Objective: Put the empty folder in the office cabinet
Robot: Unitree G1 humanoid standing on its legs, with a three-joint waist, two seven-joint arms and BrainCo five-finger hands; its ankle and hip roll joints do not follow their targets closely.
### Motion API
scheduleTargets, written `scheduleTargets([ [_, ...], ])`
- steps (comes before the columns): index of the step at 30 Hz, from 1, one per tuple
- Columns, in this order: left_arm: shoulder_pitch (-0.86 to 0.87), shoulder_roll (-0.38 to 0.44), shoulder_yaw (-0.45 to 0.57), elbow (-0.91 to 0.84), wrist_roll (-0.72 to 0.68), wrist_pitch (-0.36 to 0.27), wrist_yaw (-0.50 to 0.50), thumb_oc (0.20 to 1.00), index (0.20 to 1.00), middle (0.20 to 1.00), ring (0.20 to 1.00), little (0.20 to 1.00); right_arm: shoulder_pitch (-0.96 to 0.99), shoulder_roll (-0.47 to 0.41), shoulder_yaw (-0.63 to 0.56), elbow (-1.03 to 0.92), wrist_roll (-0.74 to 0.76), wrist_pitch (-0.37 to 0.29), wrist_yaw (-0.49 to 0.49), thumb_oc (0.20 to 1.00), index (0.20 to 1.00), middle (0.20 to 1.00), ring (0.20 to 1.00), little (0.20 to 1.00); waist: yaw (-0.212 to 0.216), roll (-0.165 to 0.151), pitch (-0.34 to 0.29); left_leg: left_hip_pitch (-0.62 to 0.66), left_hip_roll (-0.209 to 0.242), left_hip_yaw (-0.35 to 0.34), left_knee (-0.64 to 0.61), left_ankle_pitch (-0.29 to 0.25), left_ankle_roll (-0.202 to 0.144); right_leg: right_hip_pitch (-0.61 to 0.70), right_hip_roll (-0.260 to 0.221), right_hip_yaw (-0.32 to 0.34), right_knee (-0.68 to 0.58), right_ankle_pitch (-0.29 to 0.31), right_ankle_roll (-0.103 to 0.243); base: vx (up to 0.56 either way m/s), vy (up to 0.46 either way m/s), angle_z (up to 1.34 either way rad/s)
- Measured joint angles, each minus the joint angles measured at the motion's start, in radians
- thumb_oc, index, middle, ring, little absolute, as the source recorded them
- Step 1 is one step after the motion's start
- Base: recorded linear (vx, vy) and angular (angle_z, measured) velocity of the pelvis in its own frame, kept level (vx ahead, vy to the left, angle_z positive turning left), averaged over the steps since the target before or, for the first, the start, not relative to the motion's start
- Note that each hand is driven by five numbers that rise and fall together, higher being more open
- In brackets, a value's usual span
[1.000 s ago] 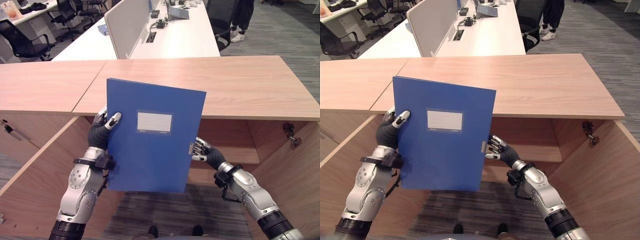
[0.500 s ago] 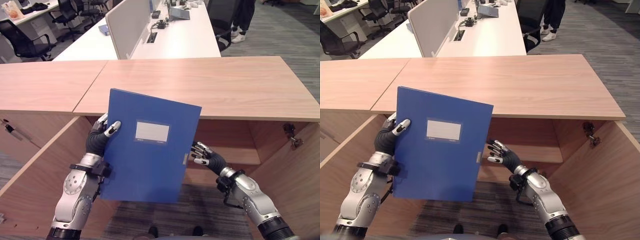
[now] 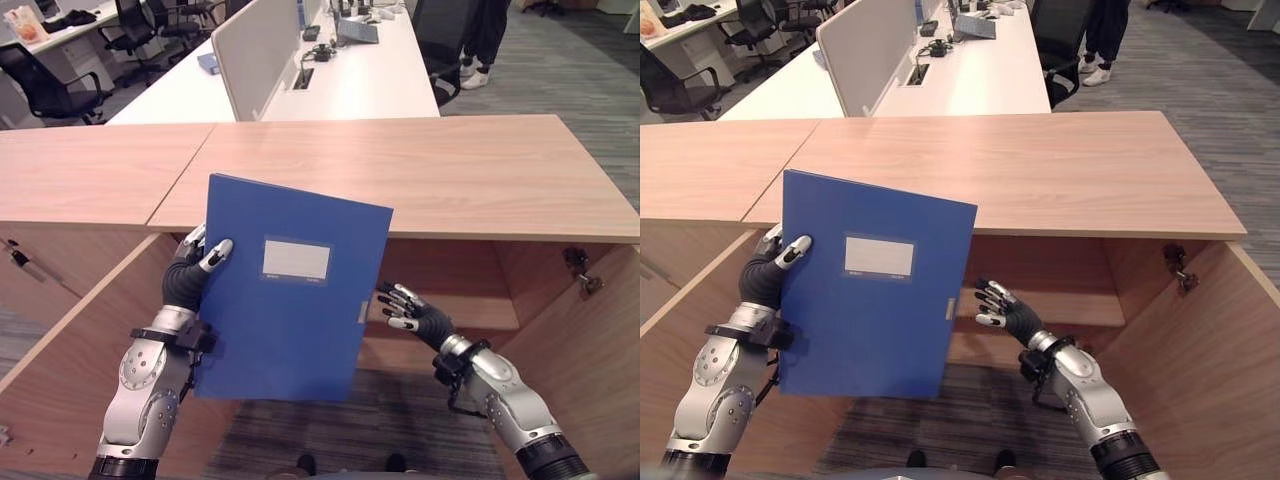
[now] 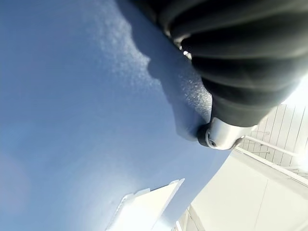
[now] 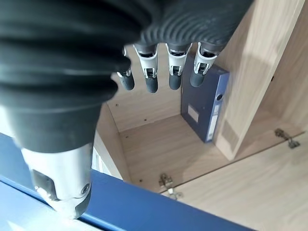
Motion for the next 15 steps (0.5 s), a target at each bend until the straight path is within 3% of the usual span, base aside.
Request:
scheduleTargets([
  [15, -0.045, -0.014, -0.024, 0.0, 0.038, -0.003, 0.007, 0.2, 0.2, 0.2, 0.2, 0.2, -0.043, 0.018, 0.088, -0.077, 0.004, 0.015, 0.034, 1.0, 1.0, 1.0, 1.0, 1.0, -0.002, -0.017, -0.015, -0.001, 0.0, 0.018, 0.005, 0.0, 0.0, -0.009, 0.0, 0.015, 0.0, 0.003, 0.004, 0.0, -0.002, -0.02],
])
